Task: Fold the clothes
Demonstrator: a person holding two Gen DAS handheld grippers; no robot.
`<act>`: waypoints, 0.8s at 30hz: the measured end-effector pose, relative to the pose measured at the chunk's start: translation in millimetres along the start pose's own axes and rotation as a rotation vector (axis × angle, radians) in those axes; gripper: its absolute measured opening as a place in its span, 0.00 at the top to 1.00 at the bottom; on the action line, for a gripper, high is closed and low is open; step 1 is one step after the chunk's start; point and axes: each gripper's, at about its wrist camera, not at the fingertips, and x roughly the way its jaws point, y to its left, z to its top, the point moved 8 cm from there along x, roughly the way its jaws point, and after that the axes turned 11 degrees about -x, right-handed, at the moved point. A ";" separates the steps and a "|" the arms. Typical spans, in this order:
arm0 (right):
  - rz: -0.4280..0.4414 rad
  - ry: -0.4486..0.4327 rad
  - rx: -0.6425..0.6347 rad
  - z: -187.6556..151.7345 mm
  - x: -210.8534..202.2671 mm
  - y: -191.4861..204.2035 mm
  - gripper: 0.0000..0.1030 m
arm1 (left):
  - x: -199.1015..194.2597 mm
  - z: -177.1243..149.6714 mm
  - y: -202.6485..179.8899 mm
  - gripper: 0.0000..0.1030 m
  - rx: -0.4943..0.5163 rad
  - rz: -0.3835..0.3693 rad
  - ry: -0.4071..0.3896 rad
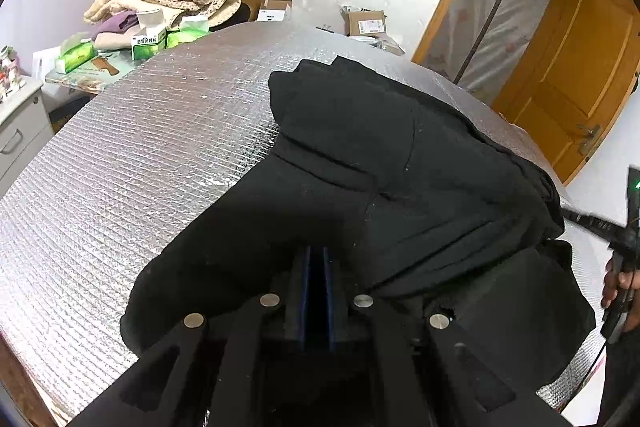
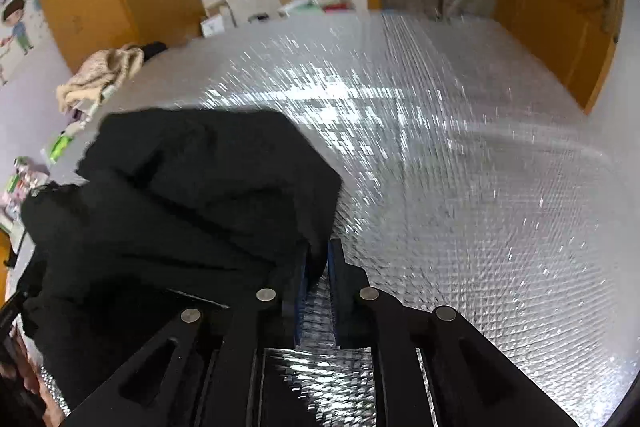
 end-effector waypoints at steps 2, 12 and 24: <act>0.026 -0.062 -0.051 16.6 -12.4 16.7 0.77 | -1.9 -2.4 0.1 0.94 0.003 0.002 0.002; 0.244 -0.096 -0.381 65.6 10.9 132.7 0.73 | -14.7 -14.7 13.4 0.97 -0.015 -0.017 0.015; 0.085 -0.023 -0.350 108.2 94.2 79.7 0.54 | -17.4 -2.2 -3.1 0.97 0.029 -0.051 -0.029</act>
